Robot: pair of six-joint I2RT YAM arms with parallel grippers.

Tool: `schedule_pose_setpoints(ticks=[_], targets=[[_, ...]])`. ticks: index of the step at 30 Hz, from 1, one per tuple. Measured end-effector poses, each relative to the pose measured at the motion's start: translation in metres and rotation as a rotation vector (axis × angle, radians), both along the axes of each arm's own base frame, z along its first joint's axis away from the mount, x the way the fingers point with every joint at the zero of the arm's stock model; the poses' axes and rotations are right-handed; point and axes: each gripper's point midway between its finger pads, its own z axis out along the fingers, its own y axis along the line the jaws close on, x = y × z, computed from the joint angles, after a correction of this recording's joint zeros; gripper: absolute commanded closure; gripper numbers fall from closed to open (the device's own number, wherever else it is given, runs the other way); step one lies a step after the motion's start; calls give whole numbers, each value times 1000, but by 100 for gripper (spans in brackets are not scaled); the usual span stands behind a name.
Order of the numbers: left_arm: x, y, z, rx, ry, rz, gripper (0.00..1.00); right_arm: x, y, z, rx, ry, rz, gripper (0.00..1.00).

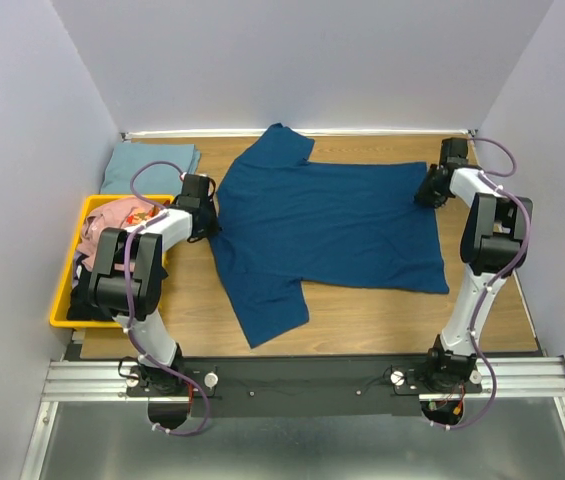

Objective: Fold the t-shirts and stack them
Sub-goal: Flatten the tshirt out, then fold the tshirt

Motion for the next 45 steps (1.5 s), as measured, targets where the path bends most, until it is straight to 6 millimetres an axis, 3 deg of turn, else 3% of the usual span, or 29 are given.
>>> schedule_pose_setpoints(ticks=[9, 12, 16, 20, 22, 25, 27, 30, 33, 37, 45], targets=[[6, 8, 0, 9, -19, 7, 95, 54, -10, 1, -53, -79, 54, 60], [7, 8, 1, 11, -24, 3, 87, 68, -12, 2, -65, -101, 68, 56], [8, 8, 3, 13, -31, -2, 73, 68, -10, 5, -60, -106, 73, 53], [4, 7, 16, 14, -53, -9, 47, 33, -6, 17, -40, -75, 50, 50], [-1, 5, 30, 6, -81, -9, 42, 9, -2, 33, -31, -73, 31, 50], [-7, 3, 67, -16, -168, -6, 41, -29, 2, 73, -27, -122, 0, 50], [-12, 1, 89, -32, -223, -4, 41, -47, 5, 89, -22, -153, -9, 49], [-23, -4, 102, -48, -257, -11, 41, -84, 16, 100, 11, -170, -10, 49], [-43, -17, 85, -54, -198, -41, 42, -120, 27, 87, 47, -140, -2, 48], [-82, -35, 49, -53, -61, -85, 42, -160, 42, 75, 91, -102, 17, 48], [-100, -45, 22, -37, 45, -81, 46, -180, 58, 83, 130, -145, 58, 47]])
